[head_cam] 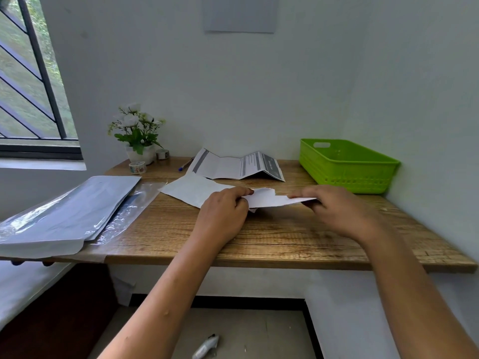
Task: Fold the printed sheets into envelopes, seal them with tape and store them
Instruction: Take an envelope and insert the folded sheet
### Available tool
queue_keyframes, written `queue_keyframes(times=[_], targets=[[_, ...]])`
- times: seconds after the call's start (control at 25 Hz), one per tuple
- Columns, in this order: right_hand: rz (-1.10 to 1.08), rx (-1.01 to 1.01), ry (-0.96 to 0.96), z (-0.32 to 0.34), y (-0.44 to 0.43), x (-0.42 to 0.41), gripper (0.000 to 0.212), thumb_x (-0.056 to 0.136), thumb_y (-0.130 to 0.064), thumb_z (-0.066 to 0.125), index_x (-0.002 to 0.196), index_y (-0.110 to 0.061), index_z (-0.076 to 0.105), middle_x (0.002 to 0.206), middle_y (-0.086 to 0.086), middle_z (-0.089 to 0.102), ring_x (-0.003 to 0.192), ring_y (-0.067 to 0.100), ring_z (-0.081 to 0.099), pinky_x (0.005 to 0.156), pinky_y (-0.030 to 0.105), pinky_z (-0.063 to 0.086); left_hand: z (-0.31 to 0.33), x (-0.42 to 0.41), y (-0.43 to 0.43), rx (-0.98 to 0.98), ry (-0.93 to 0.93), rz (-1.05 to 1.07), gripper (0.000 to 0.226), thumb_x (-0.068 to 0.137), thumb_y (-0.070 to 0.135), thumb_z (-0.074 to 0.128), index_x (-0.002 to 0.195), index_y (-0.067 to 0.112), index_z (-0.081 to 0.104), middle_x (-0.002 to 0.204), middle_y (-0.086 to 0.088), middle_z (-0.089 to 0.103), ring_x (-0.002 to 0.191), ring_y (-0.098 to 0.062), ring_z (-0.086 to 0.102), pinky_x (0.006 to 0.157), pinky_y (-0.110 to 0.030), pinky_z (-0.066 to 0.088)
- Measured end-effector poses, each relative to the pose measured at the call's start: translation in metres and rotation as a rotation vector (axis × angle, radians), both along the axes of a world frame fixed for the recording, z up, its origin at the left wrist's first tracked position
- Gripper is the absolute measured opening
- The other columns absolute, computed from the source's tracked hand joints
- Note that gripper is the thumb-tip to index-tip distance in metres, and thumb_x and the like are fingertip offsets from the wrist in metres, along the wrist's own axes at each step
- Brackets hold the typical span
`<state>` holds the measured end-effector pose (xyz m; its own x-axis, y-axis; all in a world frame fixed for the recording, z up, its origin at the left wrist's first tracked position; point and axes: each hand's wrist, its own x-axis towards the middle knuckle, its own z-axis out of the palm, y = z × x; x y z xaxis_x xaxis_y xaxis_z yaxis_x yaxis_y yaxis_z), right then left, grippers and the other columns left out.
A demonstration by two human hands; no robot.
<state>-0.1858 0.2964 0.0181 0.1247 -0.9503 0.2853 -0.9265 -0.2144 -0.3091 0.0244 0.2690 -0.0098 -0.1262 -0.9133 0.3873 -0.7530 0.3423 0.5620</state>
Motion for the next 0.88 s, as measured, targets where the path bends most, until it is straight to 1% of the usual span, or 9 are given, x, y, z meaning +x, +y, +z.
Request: queue_keyframes(times=[0.08, 0.16, 0.32, 0.44, 0.56, 0.68, 0.76, 0.84, 0.88], targets=[[-0.036, -0.177, 0.103, -0.006, -0.001, 0.015, 0.049, 0.092, -0.010, 0.049, 0.128, -0.043, 0.053, 0.134, -0.004, 0.057, 0.113, 0.021, 0.058, 0.089, 0.035, 0.049, 0.000, -0.002, 0.001, -0.012, 0.014, -0.016, 0.037, 0.098, 0.022, 0.039, 0.131, 0.029, 0.054, 0.134, 0.003, 0.055, 0.116, -0.017, 0.050, 0.101, -0.034, 0.042], [-0.008, -0.250, 0.193, -0.012, -0.003, 0.034, 0.052, 0.090, -0.011, 0.051, 0.132, -0.041, 0.048, 0.135, -0.004, 0.054, 0.115, 0.023, 0.055, 0.087, 0.035, 0.048, 0.000, -0.002, 0.001, -0.031, 0.031, -0.036, 0.036, 0.098, 0.022, 0.039, 0.130, 0.028, 0.055, 0.133, 0.003, 0.056, 0.118, -0.016, 0.049, 0.103, -0.033, 0.040], [0.049, -0.215, 0.357, -0.016, -0.011, 0.068, 0.037, 0.095, -0.025, 0.045, 0.131, -0.033, 0.047, 0.131, -0.002, 0.045, 0.116, 0.027, 0.047, 0.073, 0.036, 0.045, -0.003, -0.002, 0.004, -0.137, 0.033, -0.077, 0.035, 0.096, 0.020, 0.041, 0.127, 0.024, 0.059, 0.125, 0.004, 0.063, 0.115, -0.014, 0.054, 0.100, -0.030, 0.037], [0.085, -0.187, 0.387, -0.012, -0.012, 0.081, 0.030, 0.096, -0.028, 0.038, 0.122, -0.027, 0.054, 0.121, -0.001, 0.056, 0.105, 0.026, 0.057, 0.066, 0.034, 0.040, -0.004, 0.000, 0.004, -0.180, 0.024, -0.078, 0.036, 0.094, 0.016, 0.041, 0.124, 0.021, 0.061, 0.121, 0.003, 0.066, 0.112, -0.014, 0.056, 0.099, -0.030, 0.040], [0.101, -0.096, 0.459, -0.010, -0.016, 0.086, 0.026, 0.096, -0.021, 0.040, 0.116, -0.017, 0.055, 0.111, 0.004, 0.062, 0.096, 0.026, 0.061, 0.065, 0.033, 0.037, -0.005, -0.001, 0.003, -0.207, 0.028, -0.118, 0.037, 0.094, 0.014, 0.040, 0.125, 0.019, 0.061, 0.124, 0.002, 0.064, 0.117, -0.013, 0.055, 0.104, -0.029, 0.038], [0.098, 0.047, 0.391, -0.011, -0.024, 0.087, 0.021, 0.095, -0.020, 0.042, 0.107, -0.013, 0.058, 0.101, 0.005, 0.063, 0.086, 0.024, 0.059, 0.067, 0.032, 0.039, -0.006, -0.003, 0.004, -0.232, -0.047, -0.141, 0.037, 0.095, 0.013, 0.039, 0.125, 0.018, 0.060, 0.122, 0.002, 0.065, 0.113, -0.012, 0.057, 0.104, -0.028, 0.032], [0.117, 0.113, 0.300, -0.012, -0.031, 0.083, 0.021, 0.095, -0.022, 0.042, 0.104, -0.013, 0.059, 0.099, 0.005, 0.063, 0.085, 0.022, 0.058, 0.070, 0.033, 0.044, -0.005, -0.003, 0.004, -0.251, -0.055, -0.177, 0.037, 0.095, 0.015, 0.039, 0.126, 0.019, 0.058, 0.123, 0.003, 0.064, 0.114, -0.011, 0.055, 0.112, -0.030, 0.024], [0.185, 0.079, 0.135, -0.011, -0.037, 0.075, 0.018, 0.093, -0.022, 0.045, 0.097, -0.018, 0.061, 0.096, 0.005, 0.065, 0.085, 0.023, 0.061, 0.073, 0.034, 0.049, -0.002, 0.001, 0.005, -0.298, -0.067, -0.239, 0.038, 0.096, 0.027, 0.038, 0.131, 0.024, 0.052, 0.128, 0.005, 0.059, 0.123, -0.009, 0.048, 0.117, -0.031, 0.010], [0.211, 0.033, 0.038, -0.009, -0.040, 0.067, 0.015, 0.091, -0.019, 0.047, 0.087, -0.020, 0.061, 0.088, 0.003, 0.065, 0.081, 0.021, 0.060, 0.070, 0.033, 0.048, 0.000, 0.007, 0.004, -0.316, -0.118, -0.252, 0.041, 0.096, 0.038, 0.037, 0.135, 0.028, 0.047, 0.132, 0.007, 0.056, 0.128, -0.007, 0.042, 0.118, -0.034, 0.003]])
